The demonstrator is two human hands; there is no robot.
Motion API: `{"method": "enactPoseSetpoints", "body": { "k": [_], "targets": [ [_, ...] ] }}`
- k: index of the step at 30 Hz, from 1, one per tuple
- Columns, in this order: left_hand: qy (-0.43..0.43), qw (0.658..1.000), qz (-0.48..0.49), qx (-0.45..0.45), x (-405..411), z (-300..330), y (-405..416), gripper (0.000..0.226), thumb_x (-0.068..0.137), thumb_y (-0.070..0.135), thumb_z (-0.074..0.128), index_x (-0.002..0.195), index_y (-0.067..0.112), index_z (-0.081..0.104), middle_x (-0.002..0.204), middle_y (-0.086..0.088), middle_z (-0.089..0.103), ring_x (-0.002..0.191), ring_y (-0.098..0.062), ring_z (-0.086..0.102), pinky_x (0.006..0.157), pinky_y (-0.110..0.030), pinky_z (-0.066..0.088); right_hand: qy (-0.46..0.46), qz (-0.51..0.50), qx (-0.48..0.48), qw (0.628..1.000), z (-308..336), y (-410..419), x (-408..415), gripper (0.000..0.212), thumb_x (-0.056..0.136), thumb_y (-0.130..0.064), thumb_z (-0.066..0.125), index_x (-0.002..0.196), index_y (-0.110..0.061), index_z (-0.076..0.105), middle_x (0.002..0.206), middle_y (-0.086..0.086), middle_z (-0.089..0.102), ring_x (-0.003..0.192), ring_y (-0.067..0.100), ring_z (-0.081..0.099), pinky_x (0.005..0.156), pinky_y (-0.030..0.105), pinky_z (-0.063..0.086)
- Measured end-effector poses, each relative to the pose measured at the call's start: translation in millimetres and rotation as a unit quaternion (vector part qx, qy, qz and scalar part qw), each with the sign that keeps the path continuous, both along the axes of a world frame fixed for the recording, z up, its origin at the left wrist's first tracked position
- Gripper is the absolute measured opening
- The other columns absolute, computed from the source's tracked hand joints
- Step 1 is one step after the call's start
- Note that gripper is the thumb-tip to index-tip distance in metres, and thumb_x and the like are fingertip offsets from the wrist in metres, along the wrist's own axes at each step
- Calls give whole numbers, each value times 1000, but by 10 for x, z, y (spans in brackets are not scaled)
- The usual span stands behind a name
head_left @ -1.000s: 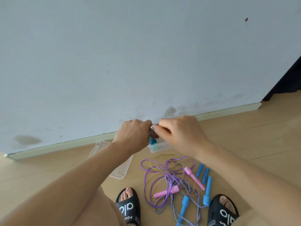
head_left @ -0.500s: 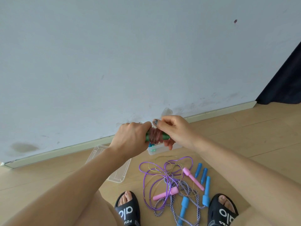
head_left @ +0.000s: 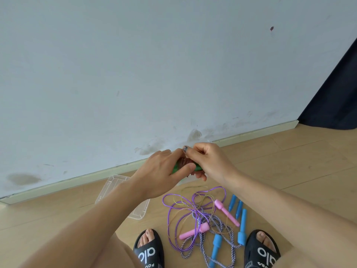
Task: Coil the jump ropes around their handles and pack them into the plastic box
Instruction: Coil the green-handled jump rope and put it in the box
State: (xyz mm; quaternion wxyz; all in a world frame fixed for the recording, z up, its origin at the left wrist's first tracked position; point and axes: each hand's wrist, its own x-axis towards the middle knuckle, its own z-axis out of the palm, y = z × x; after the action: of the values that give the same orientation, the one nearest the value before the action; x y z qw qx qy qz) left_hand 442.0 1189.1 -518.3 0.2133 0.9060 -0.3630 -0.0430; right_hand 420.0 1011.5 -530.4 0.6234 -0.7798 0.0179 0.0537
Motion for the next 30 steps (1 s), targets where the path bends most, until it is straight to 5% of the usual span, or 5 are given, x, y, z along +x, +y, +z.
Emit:
{"method": "enactPoseSetpoints", "body": {
  "k": [6, 13, 19, 22, 30],
  "targets": [
    [-121, 991, -49, 43, -18, 54, -7, 40, 101, 49, 25, 97, 18, 49, 68, 11, 52, 64, -16, 44, 72, -30, 37, 62, 41, 40, 996, 109, -34, 33, 45, 102, -38, 50, 75, -5, 64, 55, 9, 65, 41, 20, 55, 36, 21, 37],
    [50, 994, -8, -93, -131, 142, -58, 26, 98, 36, 29, 115, 28, 46, 84, 14, 62, 77, -13, 60, 73, -36, 48, 133, 17, 131, 982, 143, -33, 52, 40, 101, -42, 52, 75, -12, 61, 58, 6, 54, 43, 15, 46, 37, 20, 31],
    [251, 921, 86, -284, -117, 162, -173, 30, 102, 21, 28, 104, 23, 58, 78, -6, 64, 68, -16, 56, 63, -31, 45, 172, -15, 189, 967, 133, 12, 34, 34, 100, -44, 51, 89, -11, 51, 74, 14, 41, 41, 12, 32, 34, 20, 22],
    [287, 895, 110, -324, -86, 189, -223, 33, 104, 19, 25, 102, 17, 58, 72, -7, 60, 57, -16, 45, 56, -29, 36, 135, -63, 169, 974, 156, 75, -16, 43, 104, -42, 42, 70, -15, 42, 67, 12, 39, 39, 14, 30, 37, 20, 18],
    [438, 809, 158, -359, 24, 194, -256, 38, 100, 28, 26, 98, 2, 54, 74, -14, 50, 55, -21, 27, 54, -32, 25, 0, -74, -28, 997, 279, 57, -147, 39, 103, -25, 39, 76, 2, 49, 51, 2, 45, 46, 22, 43, 38, 19, 32]
  ]
}}
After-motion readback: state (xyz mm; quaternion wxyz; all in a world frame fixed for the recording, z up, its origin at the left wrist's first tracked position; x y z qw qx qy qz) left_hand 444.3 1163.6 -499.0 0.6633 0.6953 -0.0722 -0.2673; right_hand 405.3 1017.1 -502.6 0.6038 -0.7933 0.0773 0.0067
